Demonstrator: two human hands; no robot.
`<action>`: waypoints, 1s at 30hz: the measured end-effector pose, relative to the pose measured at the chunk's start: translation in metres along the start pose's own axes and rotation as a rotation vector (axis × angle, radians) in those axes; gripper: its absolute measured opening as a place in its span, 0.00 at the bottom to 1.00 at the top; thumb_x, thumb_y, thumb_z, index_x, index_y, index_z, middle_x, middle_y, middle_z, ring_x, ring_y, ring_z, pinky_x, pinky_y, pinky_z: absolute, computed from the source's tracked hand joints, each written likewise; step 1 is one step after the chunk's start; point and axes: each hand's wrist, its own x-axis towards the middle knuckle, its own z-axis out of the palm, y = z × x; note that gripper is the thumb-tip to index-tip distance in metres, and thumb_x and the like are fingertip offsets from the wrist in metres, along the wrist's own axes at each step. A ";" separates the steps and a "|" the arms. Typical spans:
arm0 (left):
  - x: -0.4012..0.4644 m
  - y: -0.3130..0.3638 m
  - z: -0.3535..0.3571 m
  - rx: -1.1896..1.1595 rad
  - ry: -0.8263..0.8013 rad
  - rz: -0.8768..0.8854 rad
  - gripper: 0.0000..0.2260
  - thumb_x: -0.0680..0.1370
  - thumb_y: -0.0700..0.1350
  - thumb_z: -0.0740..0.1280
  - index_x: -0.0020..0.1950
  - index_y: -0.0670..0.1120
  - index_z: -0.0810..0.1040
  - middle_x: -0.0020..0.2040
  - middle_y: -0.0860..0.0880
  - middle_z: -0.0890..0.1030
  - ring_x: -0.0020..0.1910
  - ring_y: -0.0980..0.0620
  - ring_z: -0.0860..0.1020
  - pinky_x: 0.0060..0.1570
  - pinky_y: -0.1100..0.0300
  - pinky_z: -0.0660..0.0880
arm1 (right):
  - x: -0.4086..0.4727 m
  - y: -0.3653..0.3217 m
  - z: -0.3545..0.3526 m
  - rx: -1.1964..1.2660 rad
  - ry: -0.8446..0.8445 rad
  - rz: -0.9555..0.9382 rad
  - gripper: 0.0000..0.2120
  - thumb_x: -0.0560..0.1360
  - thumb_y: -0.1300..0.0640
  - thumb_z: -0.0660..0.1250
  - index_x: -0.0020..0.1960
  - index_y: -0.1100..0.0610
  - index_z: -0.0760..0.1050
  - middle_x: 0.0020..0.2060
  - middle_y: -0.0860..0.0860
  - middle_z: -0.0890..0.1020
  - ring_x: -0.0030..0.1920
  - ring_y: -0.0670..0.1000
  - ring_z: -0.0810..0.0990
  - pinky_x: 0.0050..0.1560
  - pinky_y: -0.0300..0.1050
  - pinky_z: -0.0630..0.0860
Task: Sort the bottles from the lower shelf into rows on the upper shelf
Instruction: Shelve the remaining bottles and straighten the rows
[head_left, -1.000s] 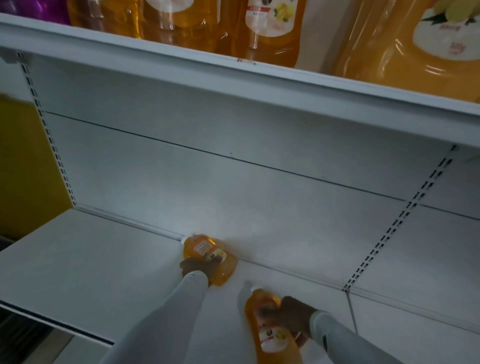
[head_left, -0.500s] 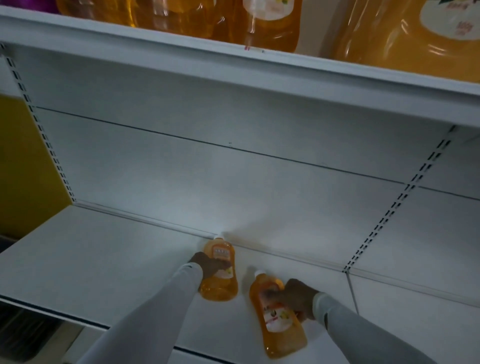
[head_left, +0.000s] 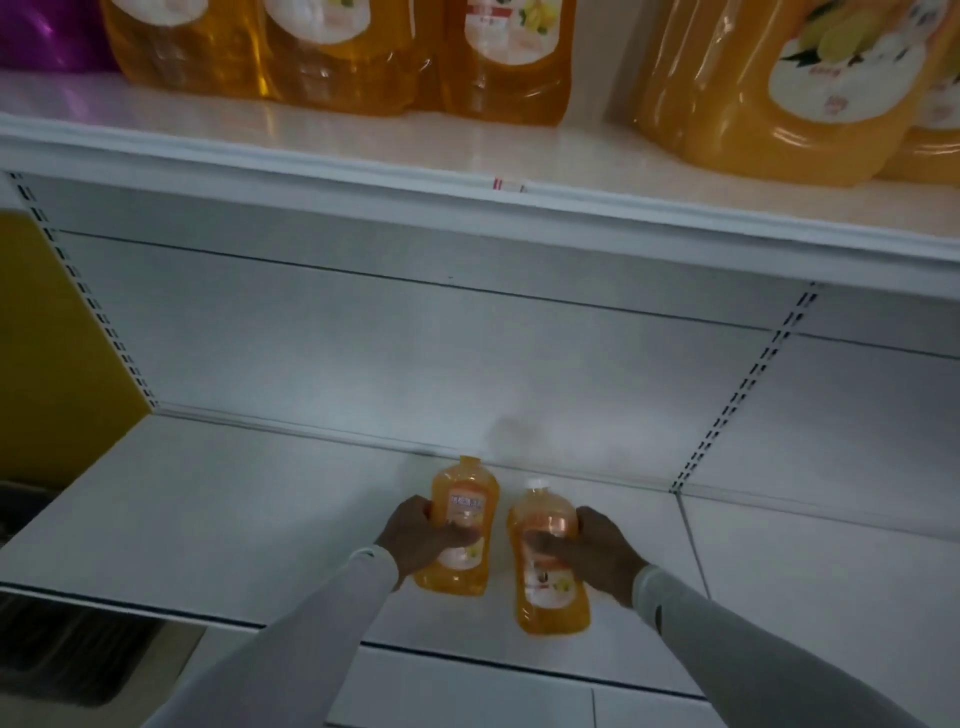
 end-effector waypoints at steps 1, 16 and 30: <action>-0.014 0.004 -0.001 -0.009 -0.010 0.031 0.32 0.56 0.56 0.81 0.56 0.48 0.77 0.50 0.50 0.83 0.48 0.51 0.81 0.48 0.54 0.80 | -0.013 -0.005 -0.001 0.024 0.011 -0.035 0.35 0.54 0.37 0.80 0.54 0.53 0.76 0.48 0.50 0.84 0.48 0.50 0.84 0.51 0.50 0.82; -0.243 0.104 -0.069 0.001 0.021 0.403 0.28 0.63 0.41 0.81 0.59 0.47 0.74 0.52 0.51 0.83 0.51 0.53 0.82 0.49 0.59 0.80 | -0.224 -0.129 -0.062 0.082 0.079 -0.337 0.29 0.63 0.49 0.82 0.59 0.52 0.74 0.51 0.48 0.83 0.50 0.48 0.83 0.51 0.47 0.82; -0.394 0.240 -0.148 -0.029 0.165 0.753 0.28 0.66 0.42 0.79 0.63 0.48 0.73 0.55 0.52 0.82 0.52 0.55 0.82 0.50 0.59 0.80 | -0.355 -0.298 -0.141 0.104 0.143 -0.759 0.24 0.67 0.49 0.79 0.58 0.45 0.74 0.51 0.43 0.83 0.50 0.43 0.83 0.48 0.41 0.81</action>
